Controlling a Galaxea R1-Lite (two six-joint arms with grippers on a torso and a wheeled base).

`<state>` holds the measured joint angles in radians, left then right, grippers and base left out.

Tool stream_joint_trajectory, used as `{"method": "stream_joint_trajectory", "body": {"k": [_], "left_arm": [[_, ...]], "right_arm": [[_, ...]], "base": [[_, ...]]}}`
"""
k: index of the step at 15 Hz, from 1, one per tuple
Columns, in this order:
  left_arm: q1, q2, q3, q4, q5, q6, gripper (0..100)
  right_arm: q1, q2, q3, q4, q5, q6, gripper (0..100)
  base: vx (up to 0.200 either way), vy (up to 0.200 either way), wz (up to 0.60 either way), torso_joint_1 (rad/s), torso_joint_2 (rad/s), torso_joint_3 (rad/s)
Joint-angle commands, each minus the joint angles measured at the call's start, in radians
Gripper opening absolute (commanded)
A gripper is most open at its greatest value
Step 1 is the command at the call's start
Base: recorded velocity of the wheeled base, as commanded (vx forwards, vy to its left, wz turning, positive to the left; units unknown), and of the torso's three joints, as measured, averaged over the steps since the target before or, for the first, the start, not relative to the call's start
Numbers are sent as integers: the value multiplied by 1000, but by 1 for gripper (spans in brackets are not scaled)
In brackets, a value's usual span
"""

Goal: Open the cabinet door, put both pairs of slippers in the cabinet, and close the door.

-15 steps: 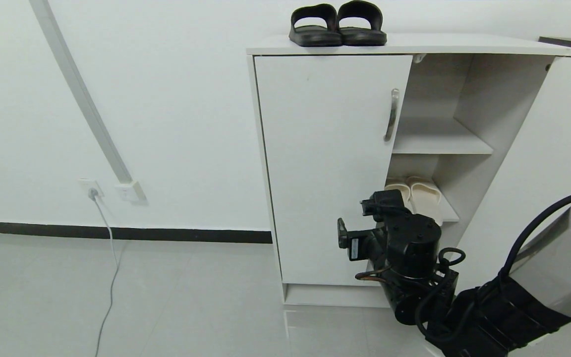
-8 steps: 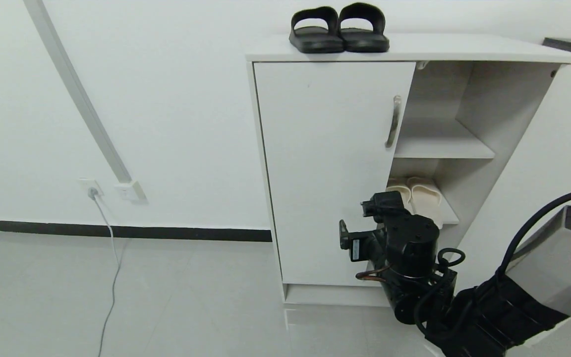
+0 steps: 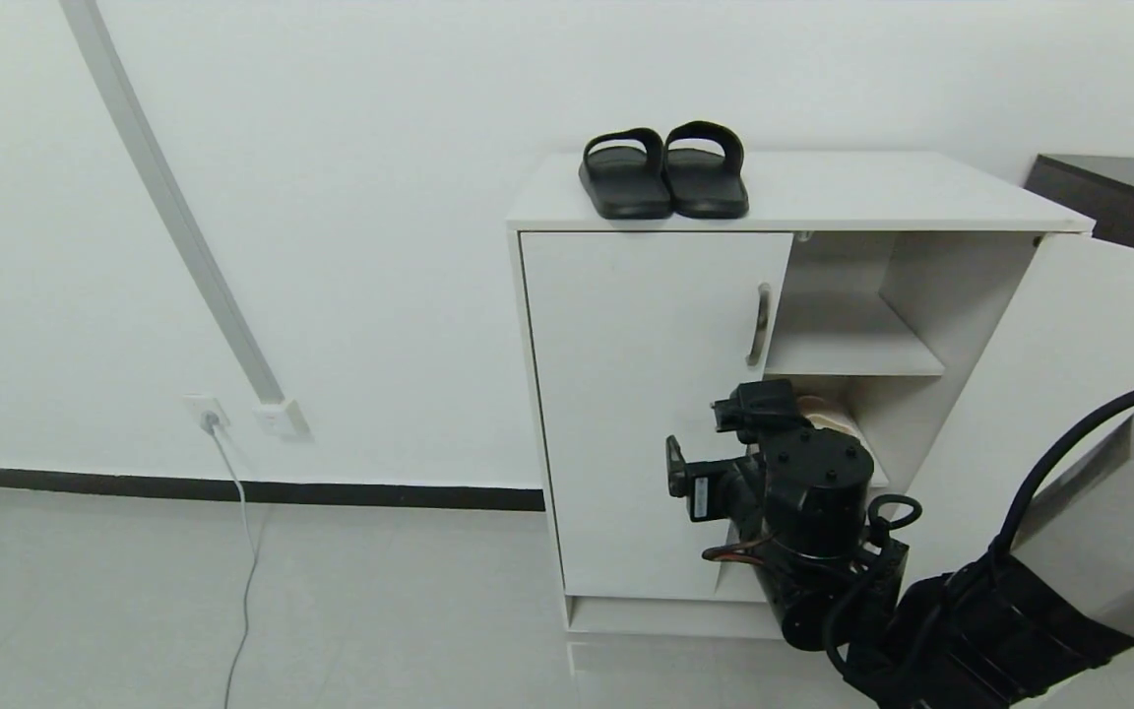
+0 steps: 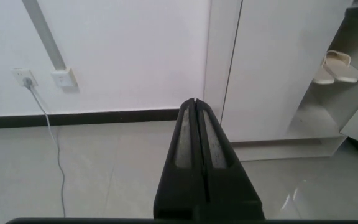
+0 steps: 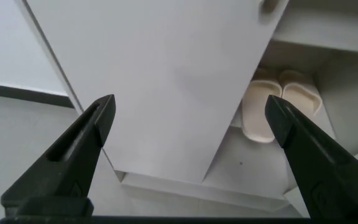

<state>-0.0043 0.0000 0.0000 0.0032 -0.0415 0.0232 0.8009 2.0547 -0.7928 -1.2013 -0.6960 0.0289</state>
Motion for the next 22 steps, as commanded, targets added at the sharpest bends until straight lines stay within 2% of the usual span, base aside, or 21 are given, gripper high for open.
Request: {"method": "stream_joint_trajectory", "body": {"k": [1, 11, 22], "left_arm": [[0, 2, 0, 0, 0, 0, 0], [0, 2, 0, 0, 0, 0, 0], [0, 2, 0, 0, 0, 0, 0]], "right_arm": [[0, 2, 1, 0, 0, 0, 100], [0, 4, 15, -1, 0, 0, 100], [-2, 5, 15, 0, 1, -12, 100]], "base": [[0, 0, 0, 134, -466, -334], [0, 0, 0, 173, -494, -320], [0, 0, 0, 241, -559, -326]]}}
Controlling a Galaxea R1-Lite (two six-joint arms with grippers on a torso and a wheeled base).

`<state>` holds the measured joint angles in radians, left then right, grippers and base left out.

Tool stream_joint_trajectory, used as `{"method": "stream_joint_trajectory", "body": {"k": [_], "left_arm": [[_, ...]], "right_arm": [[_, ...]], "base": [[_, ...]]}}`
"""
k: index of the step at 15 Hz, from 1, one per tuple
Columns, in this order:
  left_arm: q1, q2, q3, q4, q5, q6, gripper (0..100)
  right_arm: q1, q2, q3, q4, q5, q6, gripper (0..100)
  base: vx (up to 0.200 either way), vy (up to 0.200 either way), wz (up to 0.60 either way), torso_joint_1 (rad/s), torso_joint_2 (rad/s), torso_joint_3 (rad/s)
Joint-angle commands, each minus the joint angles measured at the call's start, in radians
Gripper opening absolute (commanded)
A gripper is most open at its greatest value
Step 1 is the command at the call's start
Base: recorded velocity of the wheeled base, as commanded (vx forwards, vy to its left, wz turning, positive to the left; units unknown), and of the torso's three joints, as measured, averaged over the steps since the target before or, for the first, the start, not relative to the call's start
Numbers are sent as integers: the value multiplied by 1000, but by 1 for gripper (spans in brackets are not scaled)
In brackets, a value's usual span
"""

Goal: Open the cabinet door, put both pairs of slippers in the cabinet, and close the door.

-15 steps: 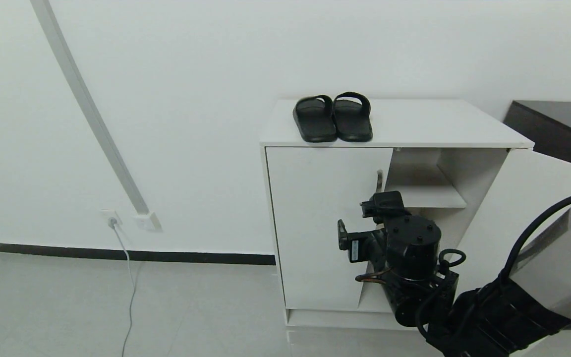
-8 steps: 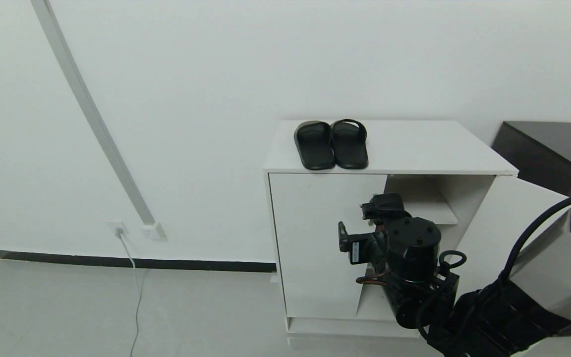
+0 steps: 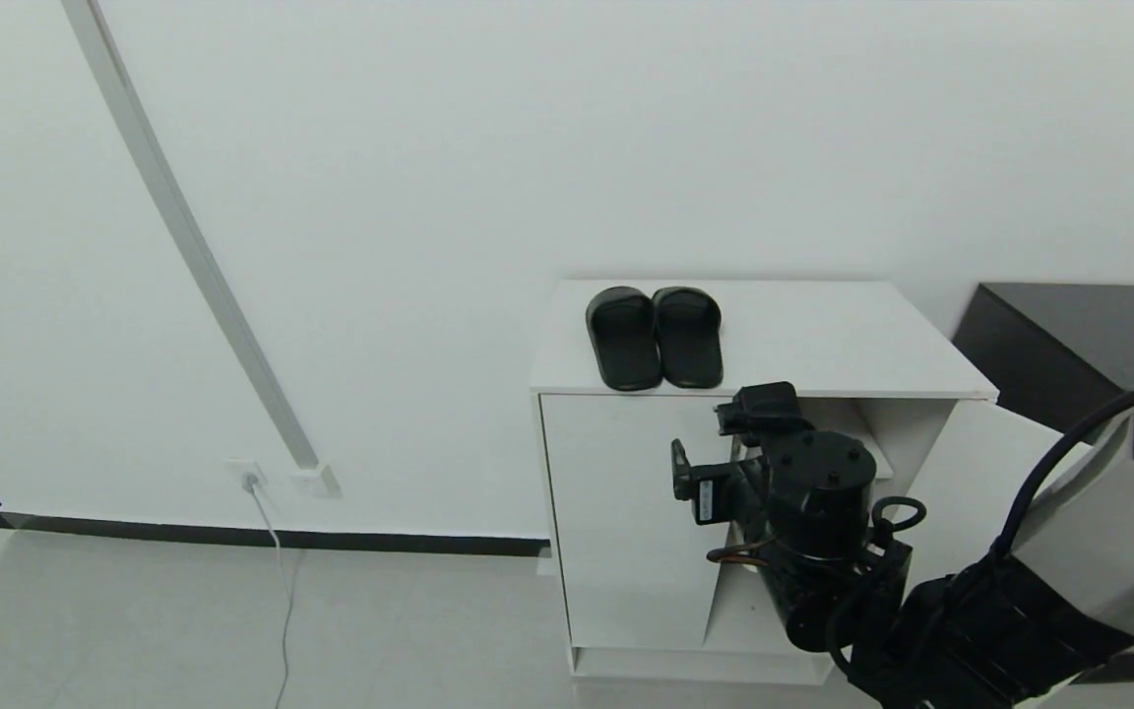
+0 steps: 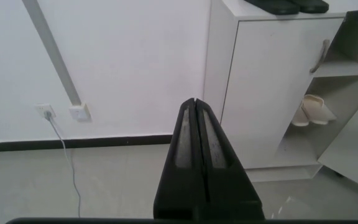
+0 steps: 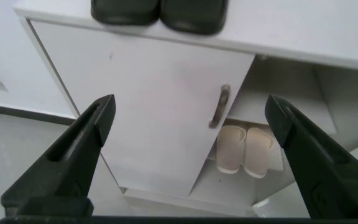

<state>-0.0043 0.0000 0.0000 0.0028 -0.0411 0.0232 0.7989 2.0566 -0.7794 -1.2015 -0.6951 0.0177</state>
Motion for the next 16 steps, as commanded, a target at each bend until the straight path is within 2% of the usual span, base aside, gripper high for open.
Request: {"method": "stream_joint_trajectory", "body": {"k": [1, 6, 8, 11, 13, 16], "left_arm": [[0, 2, 0, 0, 0, 0, 0], [1, 2, 0, 0, 0, 1, 0], [0, 2, 0, 0, 0, 3, 0], [0, 2, 0, 0, 0, 4, 0], [1, 2, 0, 0, 0, 4, 0], [1, 2, 0, 2, 0, 4, 0]], "right_arm": [[0, 4, 2, -1, -1, -1, 100], [-20, 8, 9, -16, 37, -4, 100], [-23, 10, -51, -10, 62, -45, 100], [-23, -4, -219, 229, 62, -19, 100], [-21, -4, -284, 296, 62, -4, 100], [-20, -4, -489, 599, 62, 119, 100]], "base": [[0, 0, 0, 203, -466, -256], [0, 0, 0, 141, -303, -162], [0, 0, 0, 0, 0, 0], [0, 0, 0, 0, 0, 0], [0, 0, 0, 0, 0, 0], [0, 0, 0, 0, 0, 0]]}}
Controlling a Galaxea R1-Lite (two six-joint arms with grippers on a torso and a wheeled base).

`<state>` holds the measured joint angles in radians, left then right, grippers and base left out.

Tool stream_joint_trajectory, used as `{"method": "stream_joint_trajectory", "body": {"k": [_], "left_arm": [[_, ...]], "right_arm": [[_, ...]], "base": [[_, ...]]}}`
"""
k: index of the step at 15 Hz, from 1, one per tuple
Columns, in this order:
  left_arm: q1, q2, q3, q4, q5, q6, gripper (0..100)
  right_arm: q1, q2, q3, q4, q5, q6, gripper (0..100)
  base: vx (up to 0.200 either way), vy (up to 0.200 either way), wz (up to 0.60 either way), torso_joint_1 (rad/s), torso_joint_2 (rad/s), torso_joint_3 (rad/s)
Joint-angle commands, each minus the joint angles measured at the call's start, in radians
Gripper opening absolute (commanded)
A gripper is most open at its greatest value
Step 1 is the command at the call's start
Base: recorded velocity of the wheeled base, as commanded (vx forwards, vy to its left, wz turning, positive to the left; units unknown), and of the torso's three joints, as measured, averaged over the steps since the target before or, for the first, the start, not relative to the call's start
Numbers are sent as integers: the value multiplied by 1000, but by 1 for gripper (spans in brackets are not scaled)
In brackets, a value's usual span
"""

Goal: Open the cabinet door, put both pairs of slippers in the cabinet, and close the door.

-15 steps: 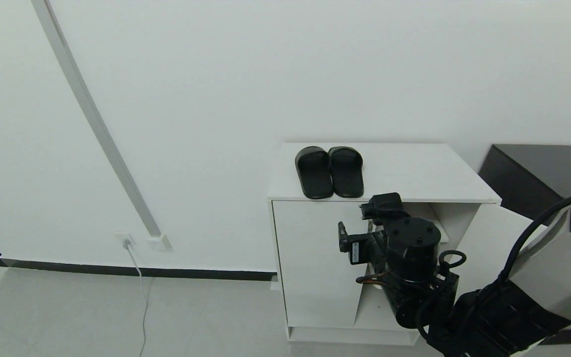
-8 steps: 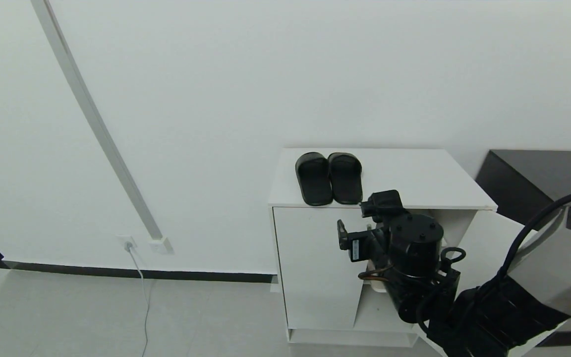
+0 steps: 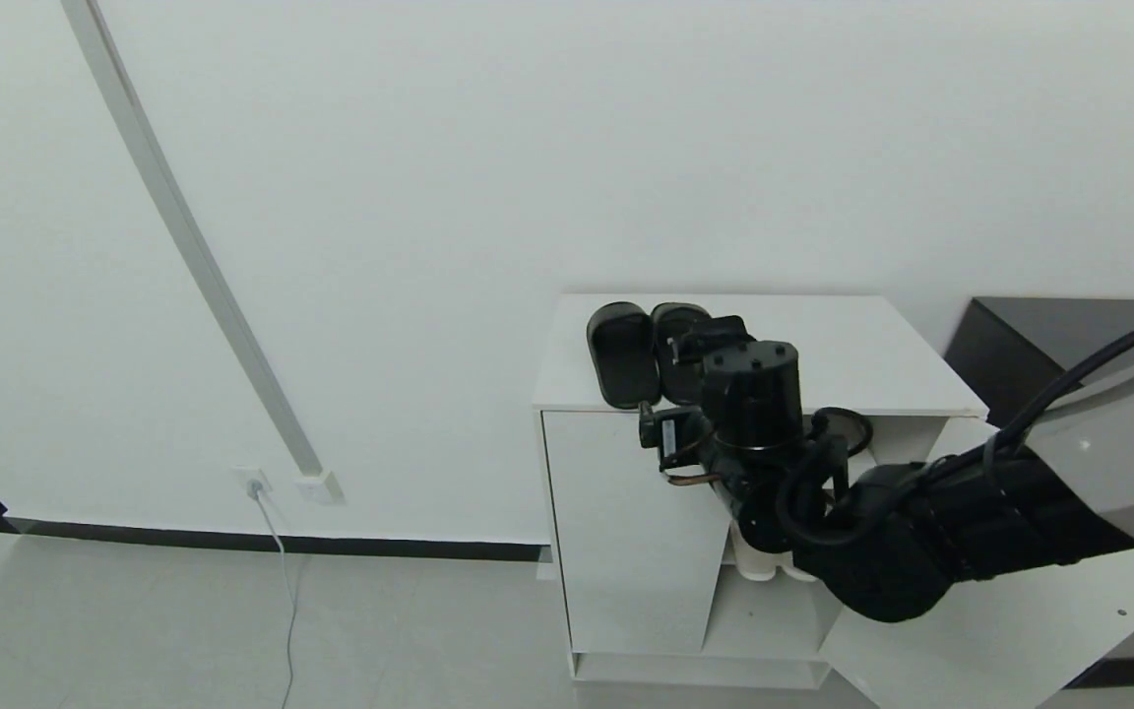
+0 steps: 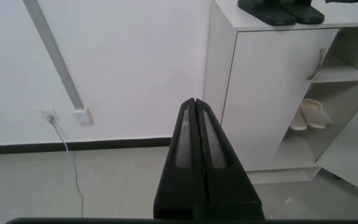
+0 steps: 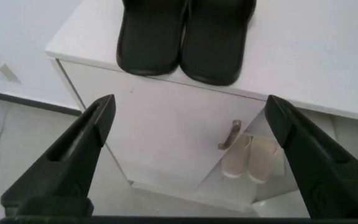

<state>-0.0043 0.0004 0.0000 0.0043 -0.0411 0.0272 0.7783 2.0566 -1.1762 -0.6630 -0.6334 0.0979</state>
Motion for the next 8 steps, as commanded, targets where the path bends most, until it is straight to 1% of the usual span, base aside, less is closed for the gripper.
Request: {"method": "stream_joint_trajectory", "body": {"k": [1, 3, 8], "left_arm": [[0, 1, 0, 0, 0, 0, 0], [0, 1, 0, 0, 0, -1, 0], [0, 1, 0, 0, 0, -1, 0]], "right_arm": [[1, -4, -126, 134, 0, 68, 100], [2, -1, -158, 210, 0, 103, 100], [4, 20, -165, 227, 0, 137, 100]], "base": [[0, 0, 0, 0, 0, 0], [0, 0, 0, 0, 0, 0], [200, 0, 0, -1, 1, 5]]}}
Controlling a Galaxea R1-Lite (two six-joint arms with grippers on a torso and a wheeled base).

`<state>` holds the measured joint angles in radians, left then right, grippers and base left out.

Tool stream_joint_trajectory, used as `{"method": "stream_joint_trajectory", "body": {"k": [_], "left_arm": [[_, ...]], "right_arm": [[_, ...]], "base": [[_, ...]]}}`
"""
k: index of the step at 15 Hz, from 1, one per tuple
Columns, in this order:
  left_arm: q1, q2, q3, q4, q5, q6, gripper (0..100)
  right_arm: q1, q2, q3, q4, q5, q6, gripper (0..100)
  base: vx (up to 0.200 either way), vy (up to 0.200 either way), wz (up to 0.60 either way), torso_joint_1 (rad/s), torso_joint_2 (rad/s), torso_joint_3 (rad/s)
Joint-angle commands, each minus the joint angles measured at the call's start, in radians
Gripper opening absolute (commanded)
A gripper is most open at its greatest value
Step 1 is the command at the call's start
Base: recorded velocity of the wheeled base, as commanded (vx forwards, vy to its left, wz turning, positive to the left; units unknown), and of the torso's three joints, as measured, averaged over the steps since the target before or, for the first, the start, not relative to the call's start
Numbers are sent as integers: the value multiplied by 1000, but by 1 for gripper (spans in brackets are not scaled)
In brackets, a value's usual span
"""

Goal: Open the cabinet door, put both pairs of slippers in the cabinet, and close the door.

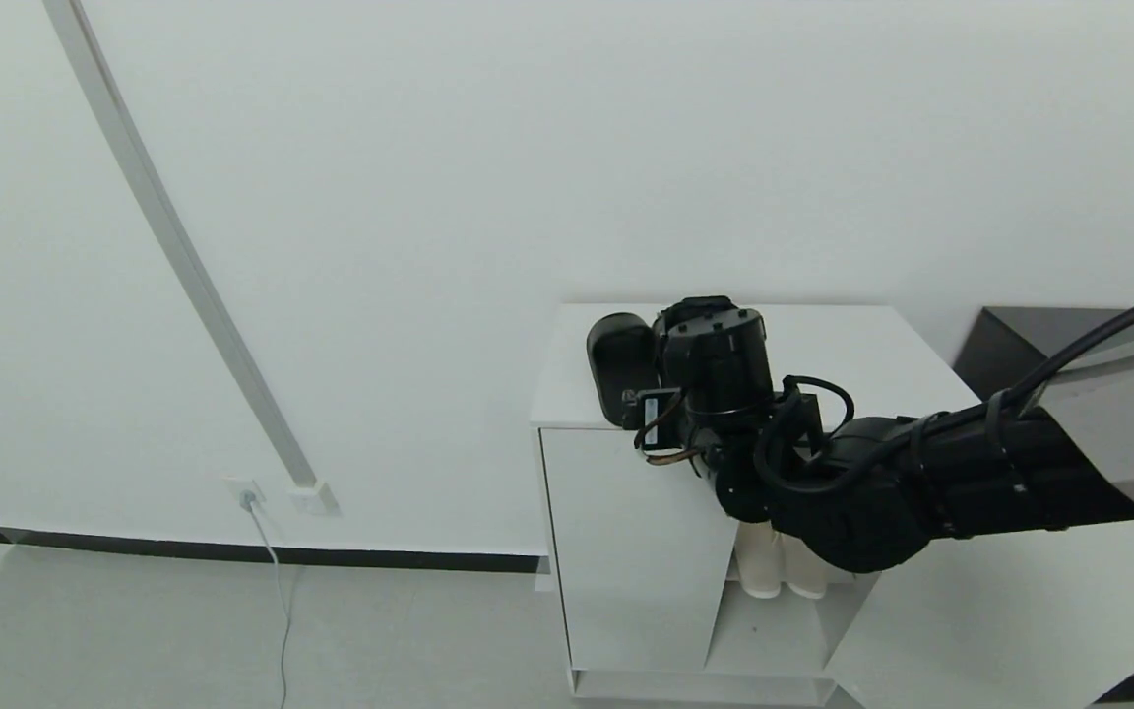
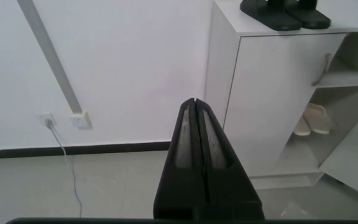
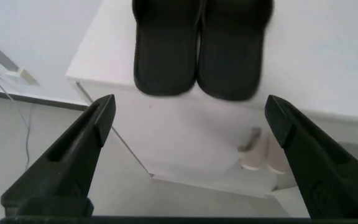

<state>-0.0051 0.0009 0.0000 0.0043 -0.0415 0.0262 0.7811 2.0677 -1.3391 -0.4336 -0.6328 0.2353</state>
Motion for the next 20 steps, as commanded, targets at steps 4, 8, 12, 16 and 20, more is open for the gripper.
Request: {"method": "stream_joint_trajectory", "body": {"k": [4, 8, 12, 16, 20], "left_arm": [[1, 1, 0, 0, 0, 0, 0], [1, 1, 0, -1, 0, -2, 0], [1, 1, 0, -1, 0, -5, 0], [1, 1, 0, -1, 15, -17, 0], [1, 1, 0, -1, 15, -19, 0]], "right_arm": [[1, 78, 0, -10, 1, 38, 100], [-2, 155, -6, -111, -5, 24, 100], [-37, 244, -91, -165, -5, -24, 100], [-66, 321, -198, -163, -8, -65, 100], [-98, 379, -318, -157, -7, -87, 100]], "base": [[200, 0, 0, 10, 1, 1], [50, 0, 0, 3, 1, -1], [0, 0, 0, 0, 0, 0], [0, 0, 0, 0, 0, 0], [0, 0, 0, 0, 0, 0]]}}
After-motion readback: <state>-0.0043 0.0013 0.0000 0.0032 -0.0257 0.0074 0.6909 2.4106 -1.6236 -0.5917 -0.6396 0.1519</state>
